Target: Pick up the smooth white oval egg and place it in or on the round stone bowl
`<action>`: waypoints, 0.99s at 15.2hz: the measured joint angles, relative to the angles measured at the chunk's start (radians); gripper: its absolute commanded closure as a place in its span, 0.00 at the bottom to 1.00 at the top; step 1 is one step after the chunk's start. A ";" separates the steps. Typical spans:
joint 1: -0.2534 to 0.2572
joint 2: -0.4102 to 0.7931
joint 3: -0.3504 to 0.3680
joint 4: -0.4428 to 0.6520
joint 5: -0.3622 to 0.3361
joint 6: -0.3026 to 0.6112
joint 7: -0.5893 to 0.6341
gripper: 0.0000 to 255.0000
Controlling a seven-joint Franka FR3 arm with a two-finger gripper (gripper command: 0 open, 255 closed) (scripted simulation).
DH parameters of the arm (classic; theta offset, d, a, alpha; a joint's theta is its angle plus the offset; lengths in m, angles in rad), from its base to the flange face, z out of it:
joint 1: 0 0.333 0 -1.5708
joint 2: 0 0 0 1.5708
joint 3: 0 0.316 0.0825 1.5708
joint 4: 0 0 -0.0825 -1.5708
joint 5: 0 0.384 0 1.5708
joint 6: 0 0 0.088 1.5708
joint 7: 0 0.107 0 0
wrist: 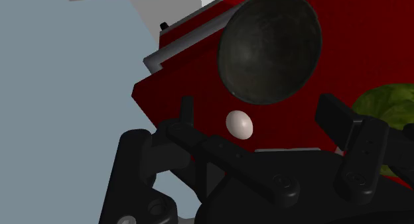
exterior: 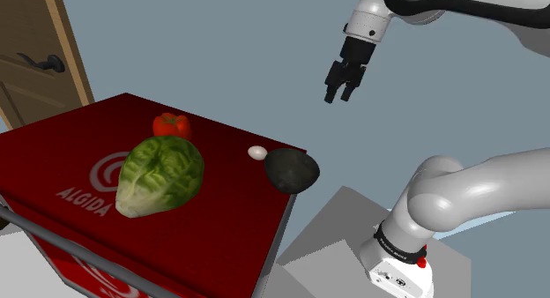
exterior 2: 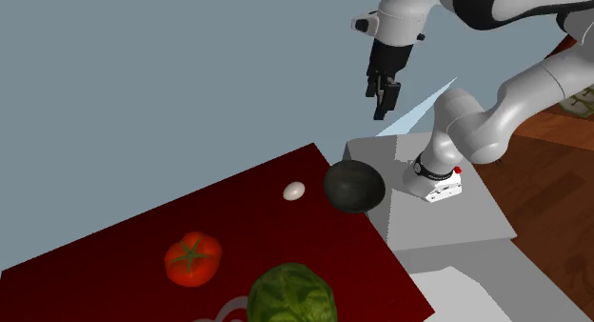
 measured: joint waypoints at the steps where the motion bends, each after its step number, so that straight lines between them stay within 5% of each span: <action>1: 0.000 0.000 0.000 0.000 0.000 0.000 0.000 0.00; 15: 0.018 0.241 0.073 -0.203 0.052 0.534 0.046 0.00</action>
